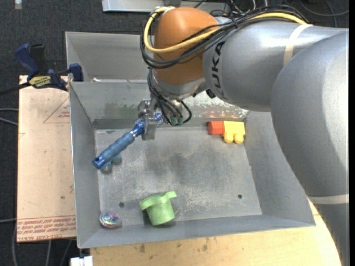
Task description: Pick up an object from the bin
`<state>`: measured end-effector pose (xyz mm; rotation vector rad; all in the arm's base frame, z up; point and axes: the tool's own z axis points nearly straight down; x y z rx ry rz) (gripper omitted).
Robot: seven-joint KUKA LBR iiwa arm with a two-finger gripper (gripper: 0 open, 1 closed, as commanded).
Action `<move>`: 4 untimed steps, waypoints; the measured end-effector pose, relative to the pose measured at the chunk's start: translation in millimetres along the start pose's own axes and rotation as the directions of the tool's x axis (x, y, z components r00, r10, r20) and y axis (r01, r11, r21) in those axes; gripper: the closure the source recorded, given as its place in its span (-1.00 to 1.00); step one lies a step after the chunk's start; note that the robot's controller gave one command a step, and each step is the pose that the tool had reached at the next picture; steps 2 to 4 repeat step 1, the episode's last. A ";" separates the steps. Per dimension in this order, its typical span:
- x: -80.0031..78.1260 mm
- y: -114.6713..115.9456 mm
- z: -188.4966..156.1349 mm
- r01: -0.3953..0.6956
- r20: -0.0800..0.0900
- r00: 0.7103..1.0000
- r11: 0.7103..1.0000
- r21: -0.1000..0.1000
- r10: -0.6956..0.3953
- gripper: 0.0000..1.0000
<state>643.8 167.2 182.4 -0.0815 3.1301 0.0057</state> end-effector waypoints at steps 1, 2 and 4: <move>16.2 9.3 -153.6 0.008 0.000 1.000 1.000 0.001 -0.008 1.00; 16.2 9.3 -153.6 0.008 0.000 1.000 1.000 0.001 -0.008 1.00; 16.2 9.3 -153.6 0.008 0.000 1.000 1.000 0.001 -0.008 1.00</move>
Offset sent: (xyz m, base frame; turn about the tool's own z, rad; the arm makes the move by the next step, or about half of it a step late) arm -0.0197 0.0072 0.1488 -0.0061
